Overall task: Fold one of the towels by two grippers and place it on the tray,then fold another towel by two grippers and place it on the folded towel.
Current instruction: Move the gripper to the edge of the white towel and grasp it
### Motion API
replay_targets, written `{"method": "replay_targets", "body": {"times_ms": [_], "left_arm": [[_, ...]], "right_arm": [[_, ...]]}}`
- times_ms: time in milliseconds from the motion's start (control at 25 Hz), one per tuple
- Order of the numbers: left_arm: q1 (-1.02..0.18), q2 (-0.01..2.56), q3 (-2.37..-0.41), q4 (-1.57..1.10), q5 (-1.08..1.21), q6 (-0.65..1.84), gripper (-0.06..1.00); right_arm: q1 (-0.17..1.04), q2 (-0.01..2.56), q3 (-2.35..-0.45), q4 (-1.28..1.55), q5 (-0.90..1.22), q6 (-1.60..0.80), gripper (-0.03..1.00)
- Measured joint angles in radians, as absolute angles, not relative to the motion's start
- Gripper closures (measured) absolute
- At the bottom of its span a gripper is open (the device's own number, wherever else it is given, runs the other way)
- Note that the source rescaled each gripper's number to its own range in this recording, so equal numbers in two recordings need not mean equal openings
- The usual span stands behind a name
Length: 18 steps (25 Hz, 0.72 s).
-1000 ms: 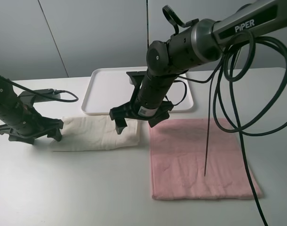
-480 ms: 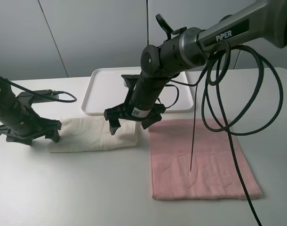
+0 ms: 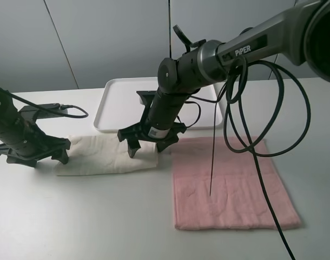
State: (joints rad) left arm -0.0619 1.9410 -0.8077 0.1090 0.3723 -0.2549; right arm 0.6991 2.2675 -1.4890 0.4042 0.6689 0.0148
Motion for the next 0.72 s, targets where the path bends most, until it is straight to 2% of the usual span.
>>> {"method": "replay_targets", "body": {"times_ms": [120, 280, 400, 440, 480, 720], "left_arm": [[-0.062, 1.941, -0.808, 0.109, 0.375, -0.254, -0.02], [-0.062, 1.941, -0.808, 0.109, 0.375, -0.25, -0.02], [-0.062, 1.941, -0.808, 0.109, 0.375, -0.248, -0.02], [-0.061, 1.941, -0.808, 0.109, 0.375, -0.248, -0.02], [-0.061, 1.941, -0.808, 0.109, 0.375, -0.246, -0.02], [-0.061, 1.941, -0.808, 0.109, 0.371, -0.239, -0.02]], "right_arm": [[0.699, 2.269, -1.489, 0.404, 0.669, 0.012, 0.29], [0.699, 2.276, -1.489, 0.404, 0.664, 0.0, 0.47], [0.714, 2.277, -1.489, 0.402, 0.658, -0.014, 0.73], [0.723, 2.277, -1.489, 0.4, 0.652, -0.019, 0.85], [0.729, 2.277, -1.489, 0.394, 0.648, -0.021, 0.92], [0.736, 2.277, -1.489, 0.404, 0.621, -0.03, 0.92]]}}
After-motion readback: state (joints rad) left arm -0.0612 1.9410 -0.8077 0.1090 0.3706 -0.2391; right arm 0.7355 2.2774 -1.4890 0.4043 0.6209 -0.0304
